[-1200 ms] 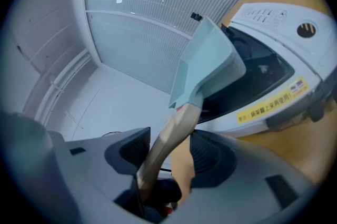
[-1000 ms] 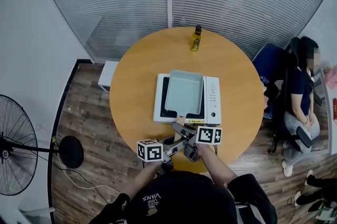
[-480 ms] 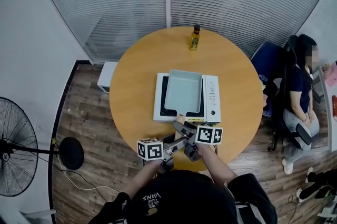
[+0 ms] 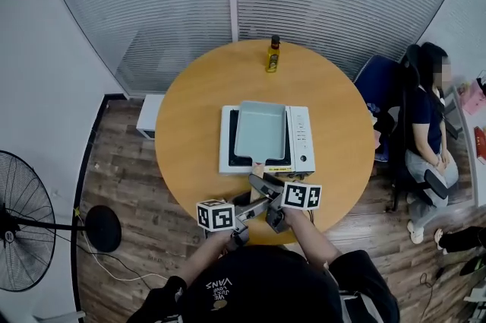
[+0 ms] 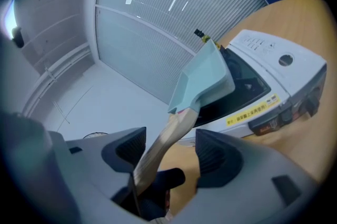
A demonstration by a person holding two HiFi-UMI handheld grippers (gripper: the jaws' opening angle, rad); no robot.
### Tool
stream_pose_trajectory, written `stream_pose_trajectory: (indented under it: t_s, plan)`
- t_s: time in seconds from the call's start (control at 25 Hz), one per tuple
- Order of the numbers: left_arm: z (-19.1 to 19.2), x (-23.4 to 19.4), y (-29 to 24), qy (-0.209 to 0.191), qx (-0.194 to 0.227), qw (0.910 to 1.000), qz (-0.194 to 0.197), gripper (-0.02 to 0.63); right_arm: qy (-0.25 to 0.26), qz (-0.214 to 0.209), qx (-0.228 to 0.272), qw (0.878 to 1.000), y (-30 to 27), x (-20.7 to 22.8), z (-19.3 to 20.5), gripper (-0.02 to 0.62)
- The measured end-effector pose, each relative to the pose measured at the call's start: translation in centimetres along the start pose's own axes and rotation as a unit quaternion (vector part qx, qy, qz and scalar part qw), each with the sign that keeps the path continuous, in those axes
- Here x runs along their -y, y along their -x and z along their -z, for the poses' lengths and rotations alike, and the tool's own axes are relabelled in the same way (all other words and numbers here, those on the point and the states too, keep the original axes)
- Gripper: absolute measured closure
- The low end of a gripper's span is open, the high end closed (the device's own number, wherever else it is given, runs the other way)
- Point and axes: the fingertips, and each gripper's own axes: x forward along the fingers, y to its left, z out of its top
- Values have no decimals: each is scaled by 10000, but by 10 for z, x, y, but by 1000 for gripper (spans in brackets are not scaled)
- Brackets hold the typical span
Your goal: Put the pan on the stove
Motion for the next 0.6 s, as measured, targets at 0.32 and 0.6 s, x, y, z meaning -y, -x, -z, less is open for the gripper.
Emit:
stream_pose_trajectory:
  t_s: [0.32, 0.6]
  plan:
    - [1, 3, 11, -165, -58, 9998, 18, 264, 150, 171, 282, 9993, 16, -6, 1, 333]
    - [0, 3, 28, -327, -74, 9994, -45, 264, 143, 389, 661, 9970, 36, -12, 7, 333]
